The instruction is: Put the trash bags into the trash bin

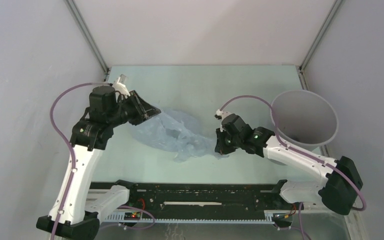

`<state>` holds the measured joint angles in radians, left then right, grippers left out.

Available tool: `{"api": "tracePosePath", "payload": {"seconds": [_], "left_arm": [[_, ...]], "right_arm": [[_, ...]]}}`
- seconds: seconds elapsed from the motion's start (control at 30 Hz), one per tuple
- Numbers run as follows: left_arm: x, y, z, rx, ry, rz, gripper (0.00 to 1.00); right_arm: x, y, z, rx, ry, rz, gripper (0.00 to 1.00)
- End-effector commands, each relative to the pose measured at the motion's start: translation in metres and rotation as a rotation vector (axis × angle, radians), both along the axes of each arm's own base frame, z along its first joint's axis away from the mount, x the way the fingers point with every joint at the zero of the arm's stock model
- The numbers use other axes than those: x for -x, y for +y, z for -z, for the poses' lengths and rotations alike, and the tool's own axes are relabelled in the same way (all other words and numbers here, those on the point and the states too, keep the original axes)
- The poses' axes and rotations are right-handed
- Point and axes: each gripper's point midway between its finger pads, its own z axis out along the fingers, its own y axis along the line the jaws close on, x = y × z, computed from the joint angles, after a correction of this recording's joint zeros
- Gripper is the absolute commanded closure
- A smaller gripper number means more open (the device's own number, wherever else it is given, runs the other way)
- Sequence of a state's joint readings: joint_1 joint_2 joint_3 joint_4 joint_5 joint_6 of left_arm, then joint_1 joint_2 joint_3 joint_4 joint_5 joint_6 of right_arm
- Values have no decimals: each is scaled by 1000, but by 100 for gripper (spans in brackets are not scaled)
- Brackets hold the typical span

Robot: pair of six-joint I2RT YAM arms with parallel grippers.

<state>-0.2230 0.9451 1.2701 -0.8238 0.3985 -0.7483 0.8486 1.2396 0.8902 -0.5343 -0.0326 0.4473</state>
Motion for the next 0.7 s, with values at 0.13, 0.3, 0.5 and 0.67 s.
{"api": "tracePosePath", "payload": {"seconds": [0.13,0.3,0.5,0.67], "left_arm": [[32,35,40,-259,-1,-106,29],[55,32,82,-276,54,-166,3],[67,18,103,-207,110,-177,0],[74,-6,118,-165,183,-146,0]], "right_arm": [[-10,11,-93,-345,54,77,100],[-20,5,-109,-386,57,126,100],[-40,-16,-123,-435,55,245,100],[-54,-25,-124,-438,54,322,100]]}}
